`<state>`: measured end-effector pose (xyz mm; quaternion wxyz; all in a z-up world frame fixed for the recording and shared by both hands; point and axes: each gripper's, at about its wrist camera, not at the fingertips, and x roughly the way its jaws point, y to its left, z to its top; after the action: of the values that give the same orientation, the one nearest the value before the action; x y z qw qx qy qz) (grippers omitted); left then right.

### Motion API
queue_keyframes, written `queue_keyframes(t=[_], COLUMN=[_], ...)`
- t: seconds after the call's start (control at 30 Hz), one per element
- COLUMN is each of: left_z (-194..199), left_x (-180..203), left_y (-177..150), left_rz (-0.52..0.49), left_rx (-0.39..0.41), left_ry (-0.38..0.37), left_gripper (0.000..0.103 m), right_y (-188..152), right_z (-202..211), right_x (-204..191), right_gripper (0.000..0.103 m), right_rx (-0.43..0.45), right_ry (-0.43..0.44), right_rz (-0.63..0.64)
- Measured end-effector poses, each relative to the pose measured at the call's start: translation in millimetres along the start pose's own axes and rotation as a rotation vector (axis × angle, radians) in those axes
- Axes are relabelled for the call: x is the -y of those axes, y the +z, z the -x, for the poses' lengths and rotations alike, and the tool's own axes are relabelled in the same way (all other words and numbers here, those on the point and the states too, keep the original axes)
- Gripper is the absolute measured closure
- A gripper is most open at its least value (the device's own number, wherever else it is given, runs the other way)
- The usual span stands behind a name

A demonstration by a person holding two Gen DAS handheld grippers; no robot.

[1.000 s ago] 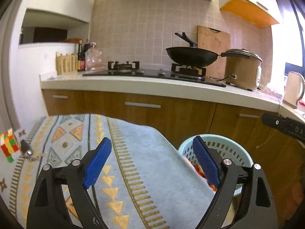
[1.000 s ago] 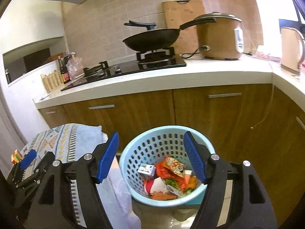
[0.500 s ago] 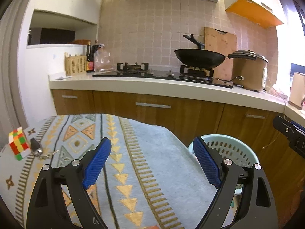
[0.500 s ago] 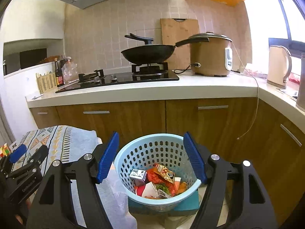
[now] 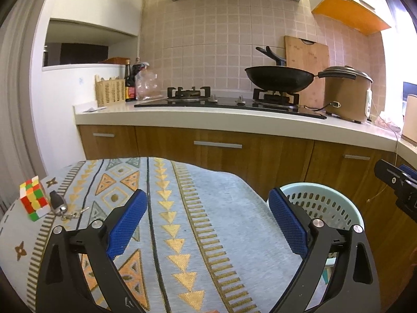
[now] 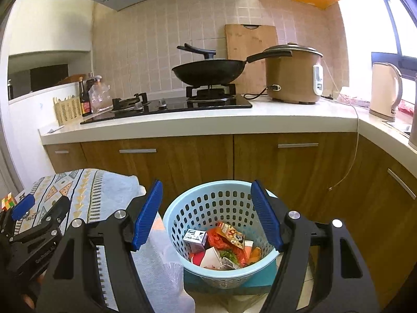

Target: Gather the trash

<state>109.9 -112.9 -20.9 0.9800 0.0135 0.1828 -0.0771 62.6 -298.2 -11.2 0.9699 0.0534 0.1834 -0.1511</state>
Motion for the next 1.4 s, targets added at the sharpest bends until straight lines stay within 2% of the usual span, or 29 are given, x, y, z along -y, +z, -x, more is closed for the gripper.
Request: queue_keyframes(t=[0.23,0.33,0.87,1.4], left_z=[-1.0,-0.5,-0.9,-3.2], left_x=[-4.0,-5.1,-9.1,-10.3], left_y=[-1.2,-0.8,0.0,-1.5], left_rz=[0.01,0.011,0.029,0.031], left_rx=[-0.008,-0.006,-0.014,-0.022], left_ry=[-0.001,-0.001,-0.008,-0.012], left_gripper=[0.008,0.008,0.008,0.008], right_y=[-1.2,-1.9,0.2,-1.2], right_z=[0.7,0.5,5.9,3.2], right_x=[-4.0,-3.8,-8.9,-7.4], right_gripper=[0.033,0.028,0.019,0.017], right_rx=[-0.002,-0.007,0.006,-0.005], right_ry=[-0.001,0.004,-0.002,-0.007], right_rz=[0.012,0.006,0.022,0.013])
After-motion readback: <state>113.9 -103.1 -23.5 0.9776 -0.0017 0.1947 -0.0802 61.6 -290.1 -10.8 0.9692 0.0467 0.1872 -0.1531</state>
